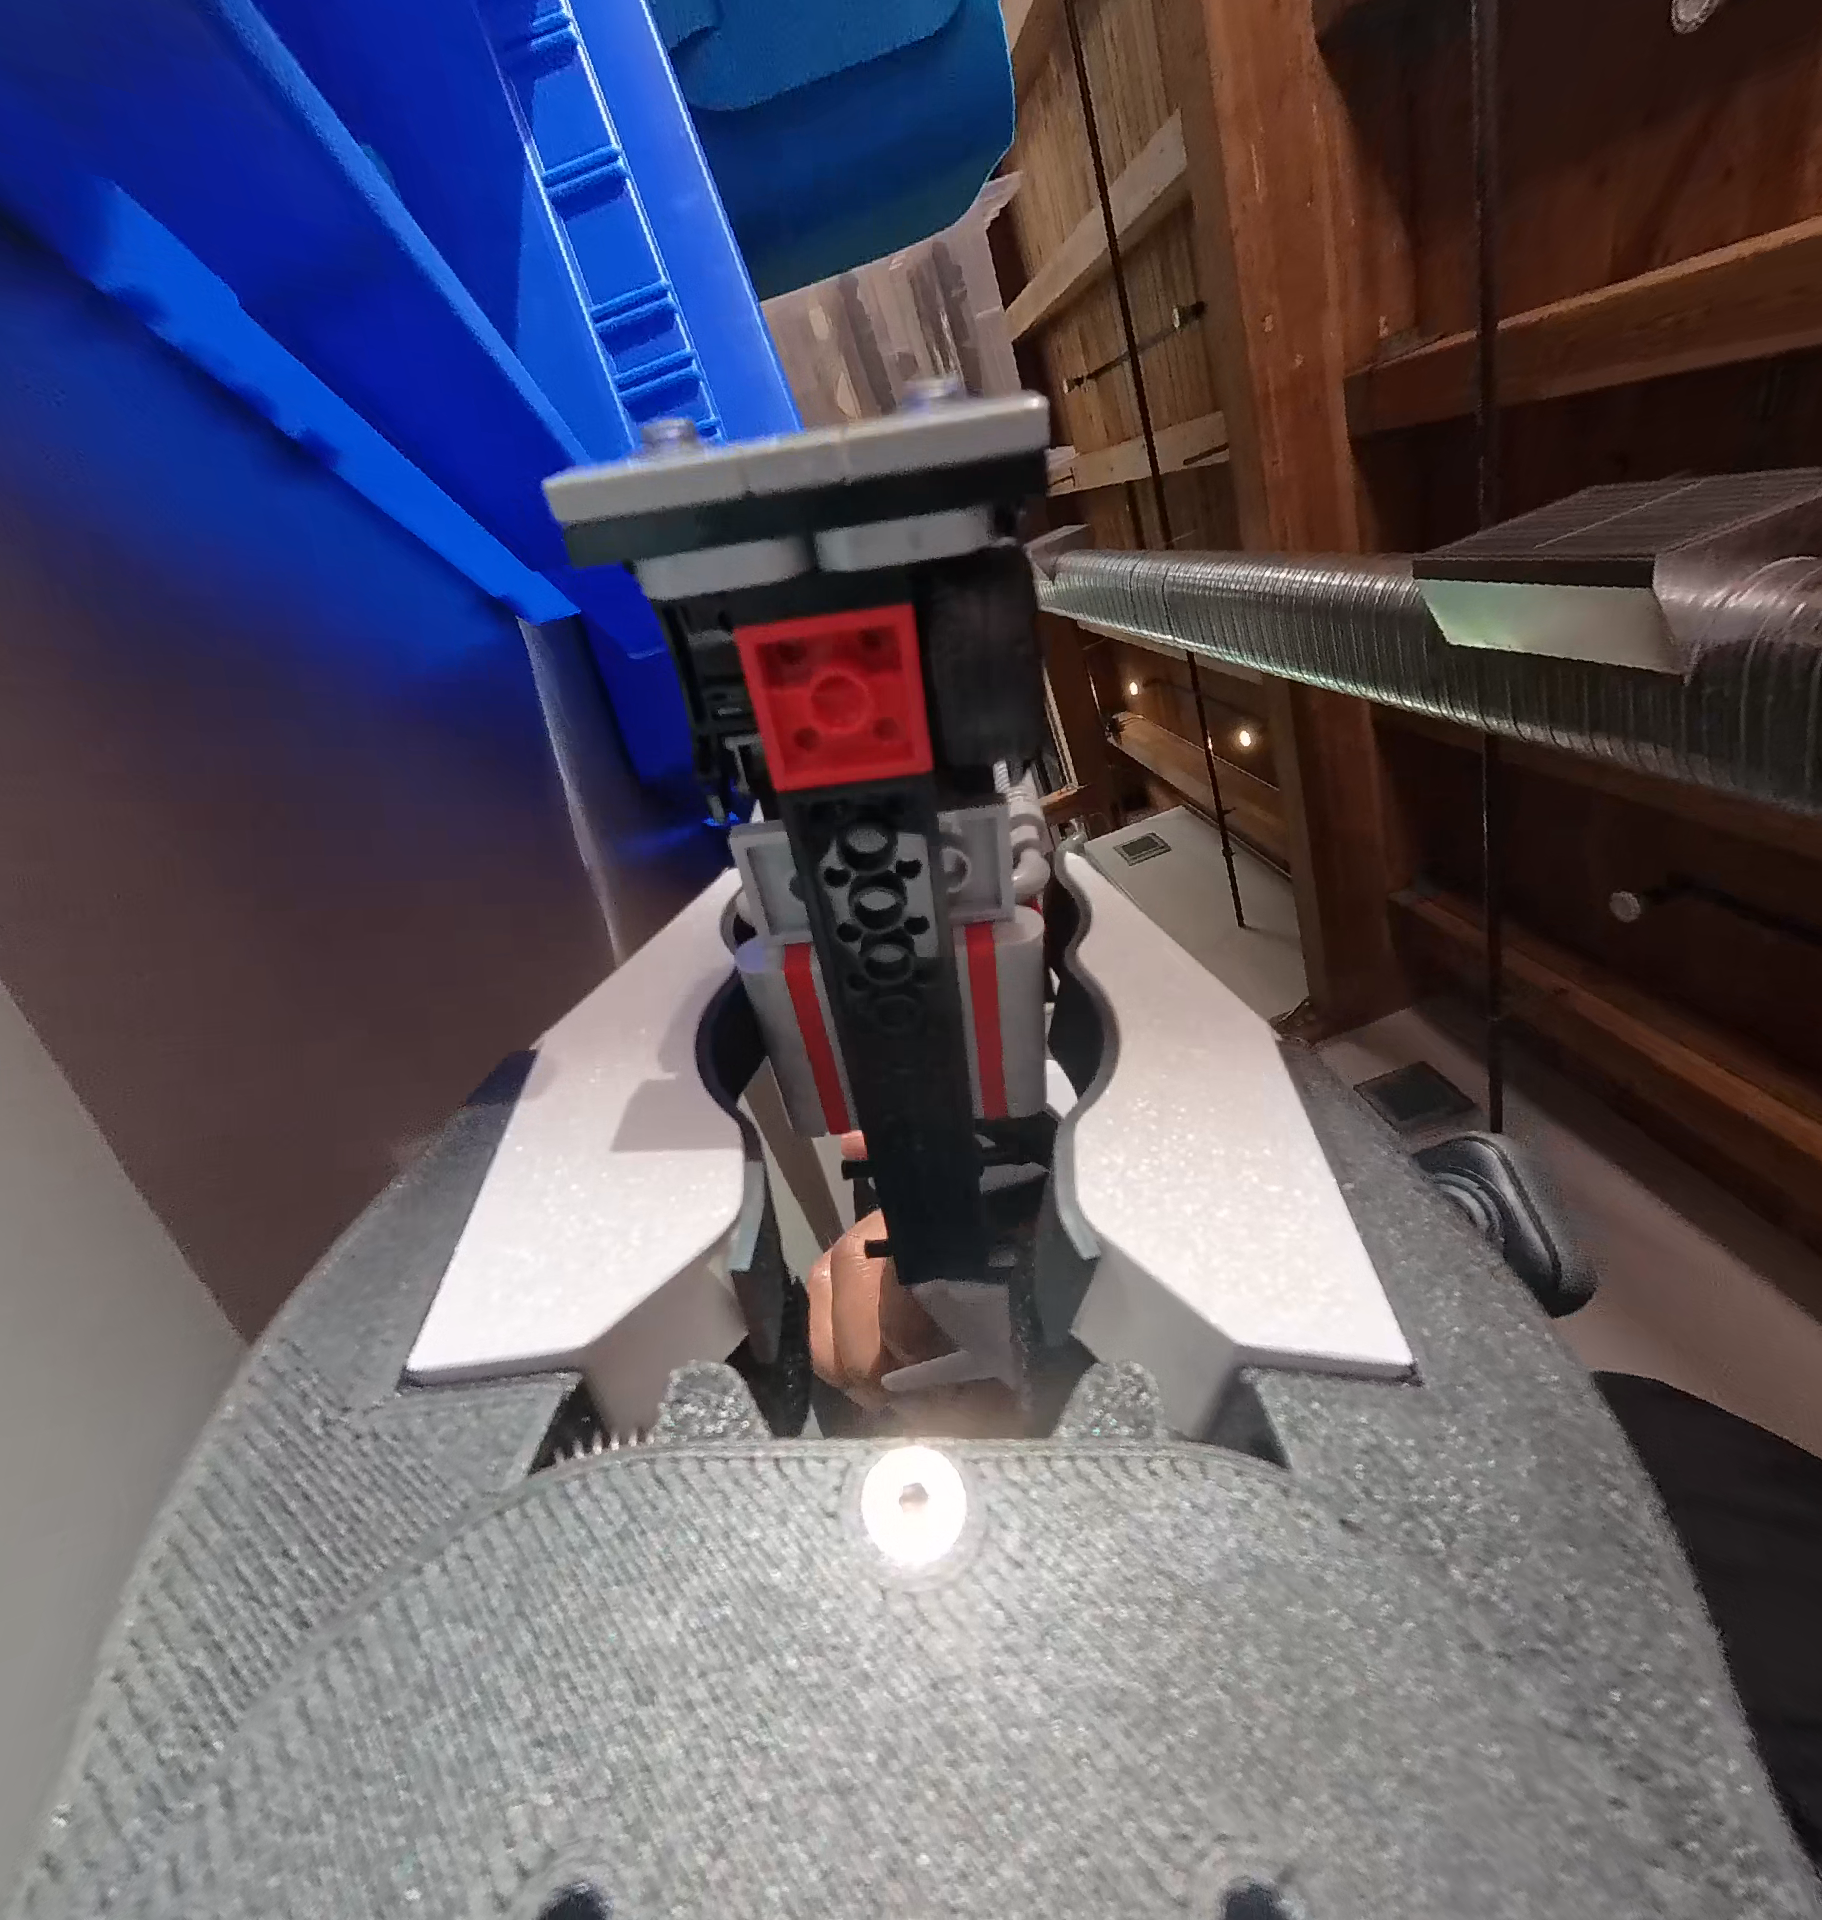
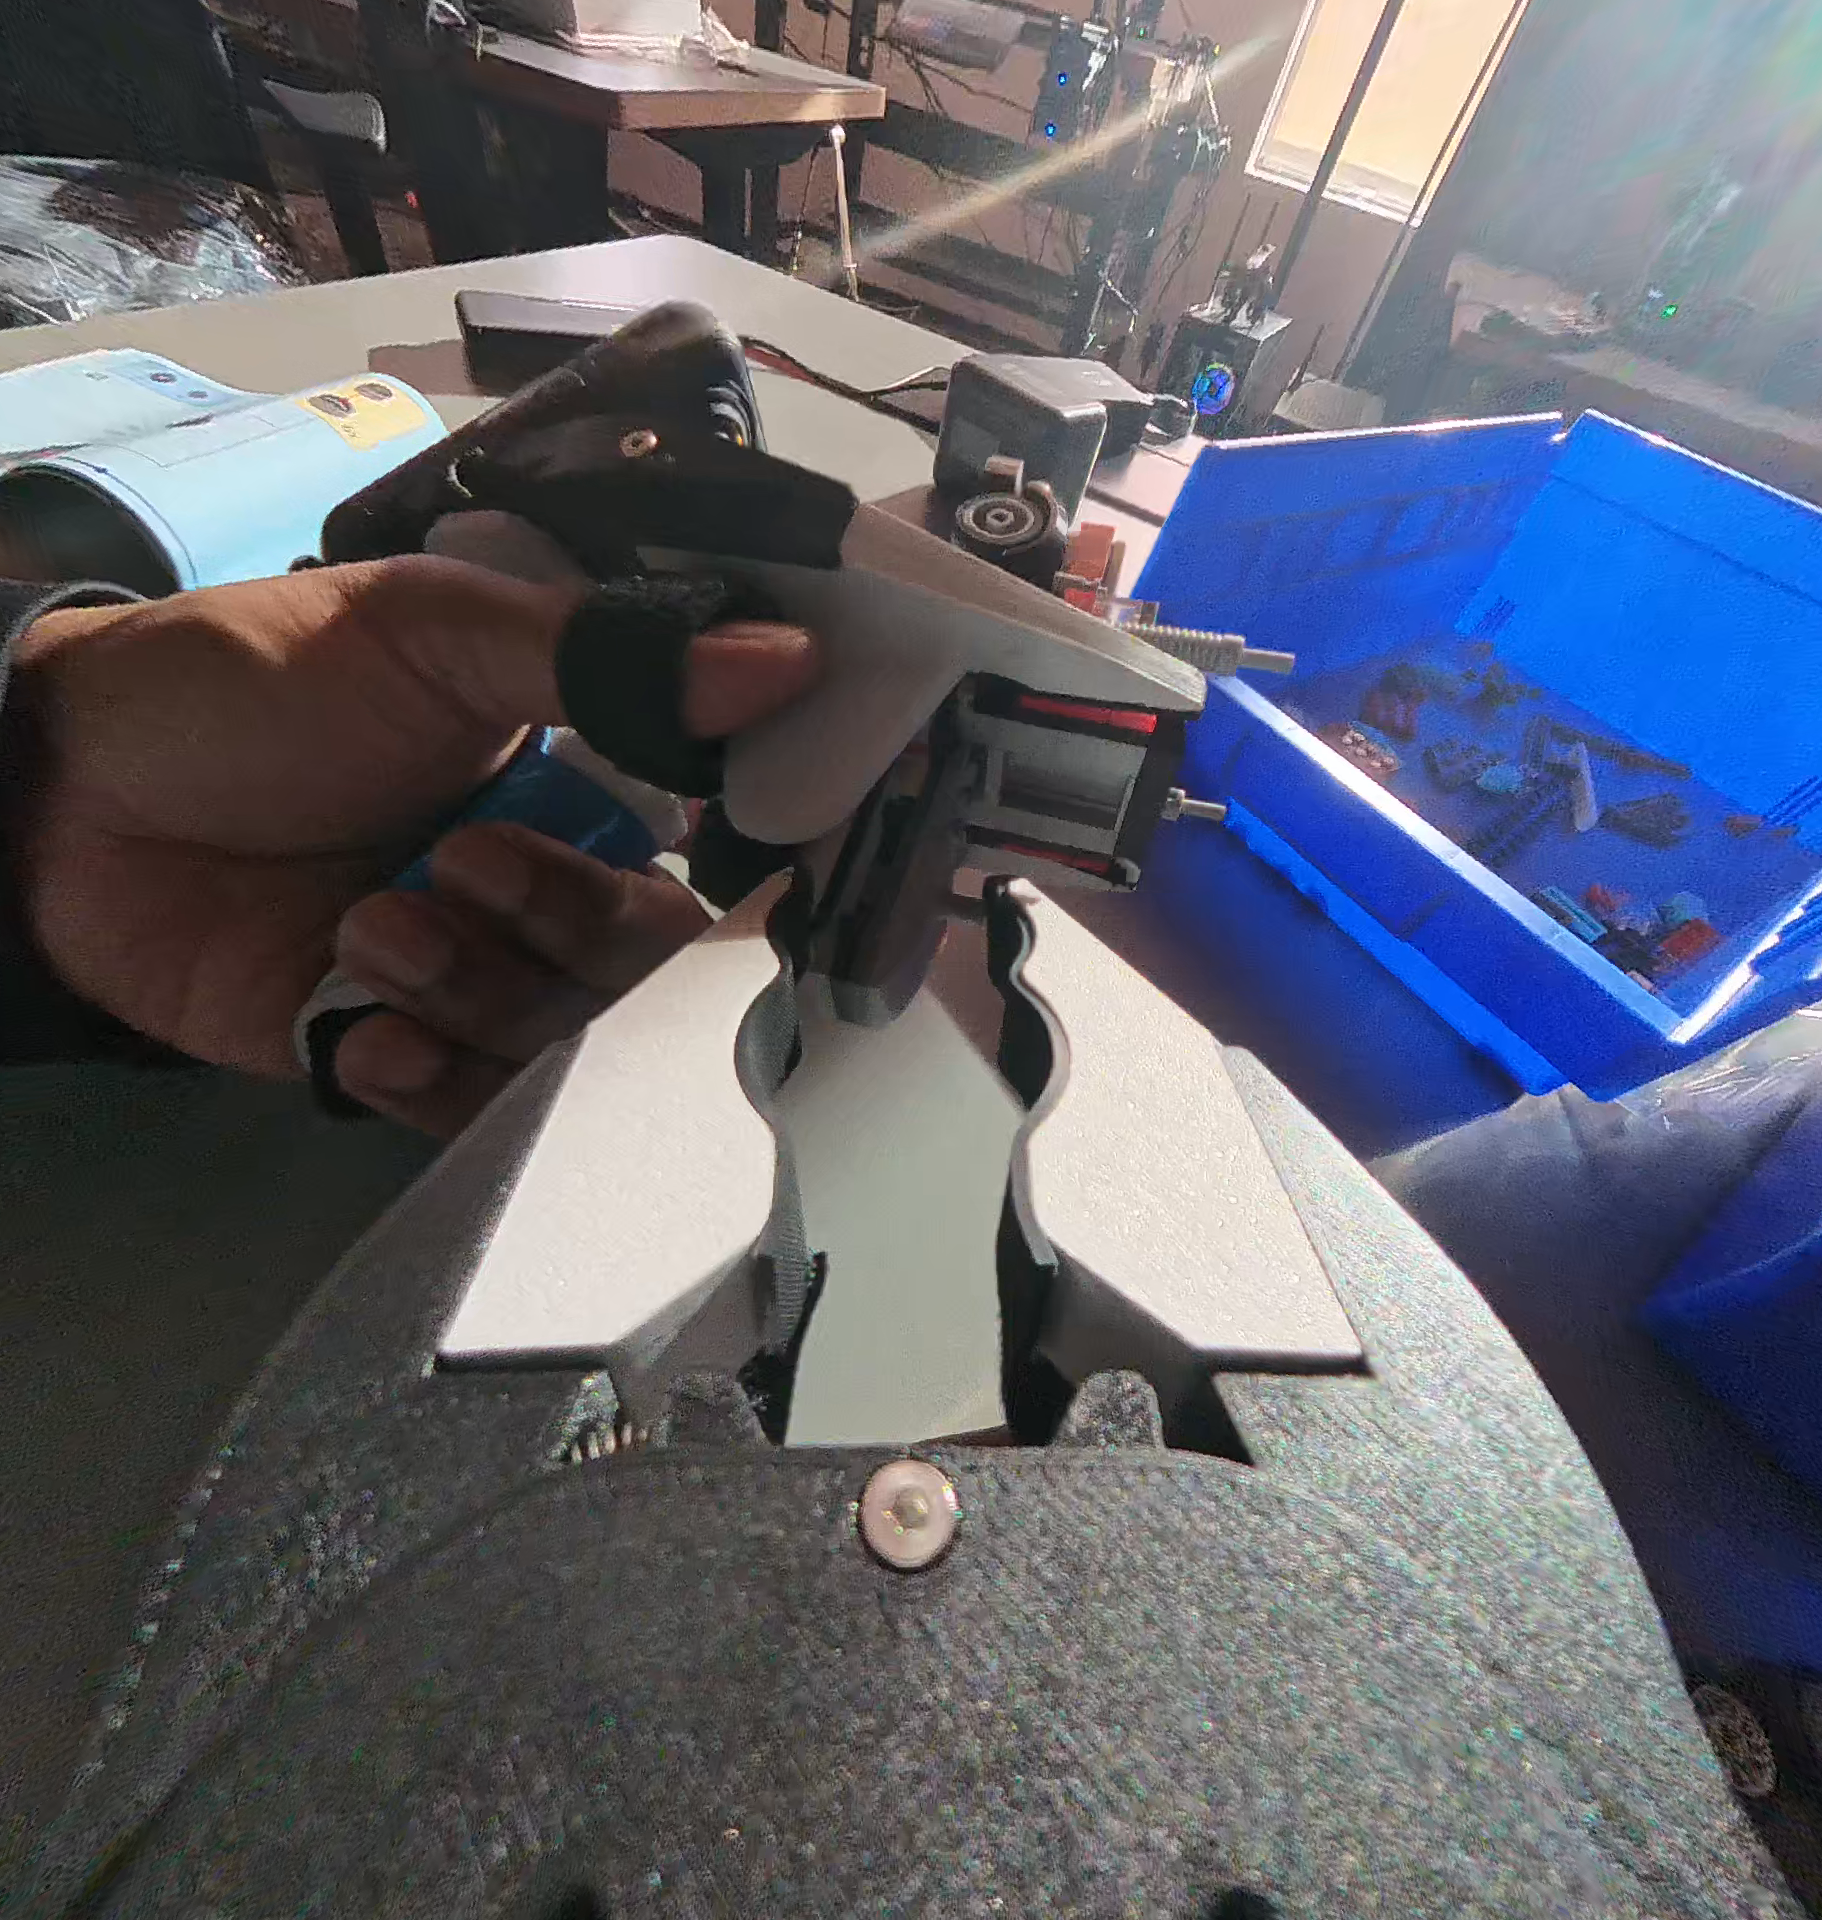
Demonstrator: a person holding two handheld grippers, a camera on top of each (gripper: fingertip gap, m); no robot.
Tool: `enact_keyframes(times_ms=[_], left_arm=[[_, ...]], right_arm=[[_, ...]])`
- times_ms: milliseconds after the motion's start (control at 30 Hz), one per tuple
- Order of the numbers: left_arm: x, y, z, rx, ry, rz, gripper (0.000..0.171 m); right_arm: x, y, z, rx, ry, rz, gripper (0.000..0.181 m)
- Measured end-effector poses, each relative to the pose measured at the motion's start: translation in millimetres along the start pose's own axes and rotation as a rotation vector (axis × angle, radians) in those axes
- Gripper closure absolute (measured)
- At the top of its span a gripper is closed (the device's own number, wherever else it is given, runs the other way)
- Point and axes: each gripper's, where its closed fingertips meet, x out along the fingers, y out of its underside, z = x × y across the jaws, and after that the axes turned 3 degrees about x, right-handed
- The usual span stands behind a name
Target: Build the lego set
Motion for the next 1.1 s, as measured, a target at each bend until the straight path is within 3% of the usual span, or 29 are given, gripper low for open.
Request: enact_keyframes(times_ms=[133, 333, 633, 1100], left_arm=[[0, -2, -6, 0.051, 0.019, 0.014, 0.112], [-1, -11, -8, -0.017, 0.056, -0.026, 0.096], [-8, -21, -3, -0.038, 0.061, -0.054, 0.116], [-5, -19, -5, -0.094, 0.113, -0.064, 0.113]], right_arm=[[0, -1, -2, -0.055, 0.004, -0.022, 0.145], [-5, -7, -8, -0.101, 0.001, -0.068, 0.146], [-6, -12, -13, -0.087, -0.034, -0.107, 0.146], [-6, -22, -18, 0.025, -0.111, -0.214, 0.145]])
